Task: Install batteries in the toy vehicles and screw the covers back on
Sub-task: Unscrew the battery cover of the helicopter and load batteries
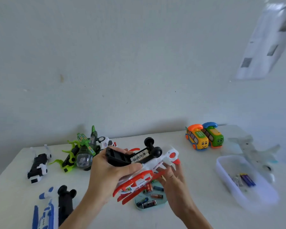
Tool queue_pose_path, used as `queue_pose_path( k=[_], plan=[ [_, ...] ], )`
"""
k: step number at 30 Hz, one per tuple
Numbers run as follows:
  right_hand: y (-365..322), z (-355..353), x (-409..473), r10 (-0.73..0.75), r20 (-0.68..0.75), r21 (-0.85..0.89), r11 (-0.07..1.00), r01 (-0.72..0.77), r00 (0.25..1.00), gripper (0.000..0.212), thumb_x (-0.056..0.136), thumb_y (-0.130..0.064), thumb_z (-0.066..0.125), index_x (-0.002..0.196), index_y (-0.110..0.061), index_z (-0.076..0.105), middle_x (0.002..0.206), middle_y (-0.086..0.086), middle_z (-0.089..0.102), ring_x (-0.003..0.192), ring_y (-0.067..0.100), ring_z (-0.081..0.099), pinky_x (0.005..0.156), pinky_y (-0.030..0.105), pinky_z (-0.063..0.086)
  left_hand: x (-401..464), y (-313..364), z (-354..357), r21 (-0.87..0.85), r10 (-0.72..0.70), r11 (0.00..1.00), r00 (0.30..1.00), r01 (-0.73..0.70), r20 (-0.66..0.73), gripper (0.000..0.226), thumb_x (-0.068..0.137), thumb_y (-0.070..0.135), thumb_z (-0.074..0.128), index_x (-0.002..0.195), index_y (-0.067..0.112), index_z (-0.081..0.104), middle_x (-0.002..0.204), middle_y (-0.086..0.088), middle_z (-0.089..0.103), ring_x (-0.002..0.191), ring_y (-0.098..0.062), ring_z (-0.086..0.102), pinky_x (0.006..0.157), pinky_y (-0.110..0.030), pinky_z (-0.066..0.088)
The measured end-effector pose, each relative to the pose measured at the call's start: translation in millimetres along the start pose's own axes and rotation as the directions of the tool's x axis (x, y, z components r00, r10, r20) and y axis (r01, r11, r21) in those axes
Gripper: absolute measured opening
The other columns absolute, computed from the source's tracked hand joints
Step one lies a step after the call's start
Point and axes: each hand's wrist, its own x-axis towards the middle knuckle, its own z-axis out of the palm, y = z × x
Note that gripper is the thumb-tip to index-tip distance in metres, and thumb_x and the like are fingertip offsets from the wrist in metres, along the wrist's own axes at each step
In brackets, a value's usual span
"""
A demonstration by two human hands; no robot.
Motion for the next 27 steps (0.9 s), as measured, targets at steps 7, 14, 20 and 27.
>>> queue_pose_path(
  k=[7, 14, 20, 27],
  plan=[
    [-42, -36, 1, -0.046, 0.080, 0.059, 0.997, 0.041, 0.996, 0.067, 0.065, -0.048, 0.082, 0.120, -0.014, 0.060, 0.118, 0.018, 0.065, 0.109, 0.035, 0.062, 0.085, 0.039, 0.053, 24, 14, 83, -0.267, -0.162, 0.945, 0.979, 0.189, 0.122, 0.042, 0.053, 0.001, 0.078, 0.091, -0.002, 0.062, 0.082, -0.017, 0.074, 0.066, -0.030, 0.072, 0.052, -0.032, 0.057],
    [-79, -97, 8, -0.041, -0.086, 0.020, 0.999, 0.043, 0.995, 0.061, 0.072, -0.049, 0.077, 0.122, -0.019, 0.059, 0.115, 0.016, 0.067, 0.103, 0.038, 0.064, 0.082, 0.053, 0.054, 47, 14, 162, 0.117, -0.095, 0.991, 0.957, 0.064, 0.274, 0.052, 0.064, 0.049, 0.083, 0.102, 0.018, 0.064, 0.088, -0.005, 0.075, 0.080, -0.019, 0.072, 0.081, -0.040, 0.056],
    [-100, -139, 16, -0.020, -0.132, 0.061, 0.998, 0.028, 0.991, 0.046, 0.082, -0.041, 0.070, 0.120, -0.017, 0.061, 0.112, 0.018, 0.068, 0.100, 0.039, 0.065, 0.071, 0.044, 0.056, 57, 25, 209, 0.306, -0.061, 0.947, 0.878, -0.100, 0.474, 0.027, 0.082, 0.052, 0.056, 0.094, 0.030, 0.067, 0.074, 0.022, 0.067, 0.073, 0.013, 0.062, 0.074, -0.012, 0.051],
    [-125, -179, 25, -0.073, -0.153, 0.017, 0.997, 0.076, 0.986, 0.078, 0.054, -0.055, 0.085, 0.115, -0.013, 0.063, 0.104, 0.019, 0.070, 0.090, 0.035, 0.068, 0.069, 0.045, 0.057, 62, 20, 252, 0.344, -0.018, 0.922, 0.868, -0.177, 0.496, 0.031, 0.093, 0.042, 0.048, 0.118, 0.058, 0.053, 0.112, 0.005, 0.071, 0.099, -0.020, 0.068, 0.092, -0.040, 0.053]
  ],
)
